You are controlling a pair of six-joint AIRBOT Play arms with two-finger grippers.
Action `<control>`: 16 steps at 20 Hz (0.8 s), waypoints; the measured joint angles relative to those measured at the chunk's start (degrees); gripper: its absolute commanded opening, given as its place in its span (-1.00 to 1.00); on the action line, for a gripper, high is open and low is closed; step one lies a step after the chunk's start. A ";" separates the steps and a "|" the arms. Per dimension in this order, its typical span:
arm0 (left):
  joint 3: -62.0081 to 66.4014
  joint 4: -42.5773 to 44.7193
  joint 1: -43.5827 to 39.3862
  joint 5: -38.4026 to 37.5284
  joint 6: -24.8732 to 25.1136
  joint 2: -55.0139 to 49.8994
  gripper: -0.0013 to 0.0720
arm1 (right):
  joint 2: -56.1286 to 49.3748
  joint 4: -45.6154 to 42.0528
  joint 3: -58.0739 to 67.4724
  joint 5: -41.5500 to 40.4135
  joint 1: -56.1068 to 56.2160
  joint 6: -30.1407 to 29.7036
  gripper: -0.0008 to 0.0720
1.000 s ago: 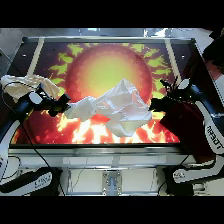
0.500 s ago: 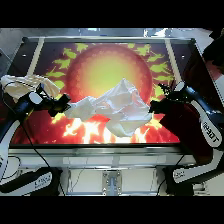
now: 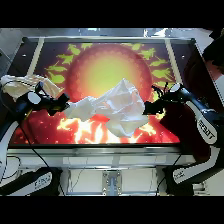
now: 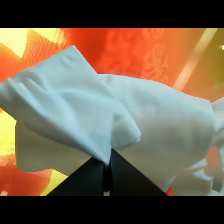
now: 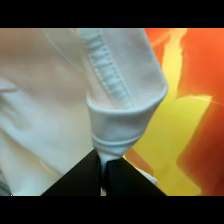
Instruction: Fold the shirts.
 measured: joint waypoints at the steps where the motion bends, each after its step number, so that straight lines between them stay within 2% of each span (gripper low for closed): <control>1: 0.26 0.00 0.72 0.20 0.96 1.90 -0.93 | 1.70 0.59 0.00 0.92 0.26 -0.46 -0.95; 6: 2.08 -0.02 8.96 0.48 5.79 20.92 -0.93 | 20.24 1.25 0.00 6.75 0.79 -0.87 -0.95; 11: 3.89 1.25 20.11 3.17 8.17 43.43 -0.93 | 46.21 -1.64 5.29 6.69 0.85 4.48 -0.96; 14: 8.83 5.40 24.74 2.19 9.38 48.72 -0.93 | 55.08 -7.13 14.45 2.97 0.85 8.24 -0.96; 16: 12.76 6.78 26.18 -3.32 11.56 47.93 -0.93 | 56.65 -9.86 20.11 1.16 0.85 9.62 -0.96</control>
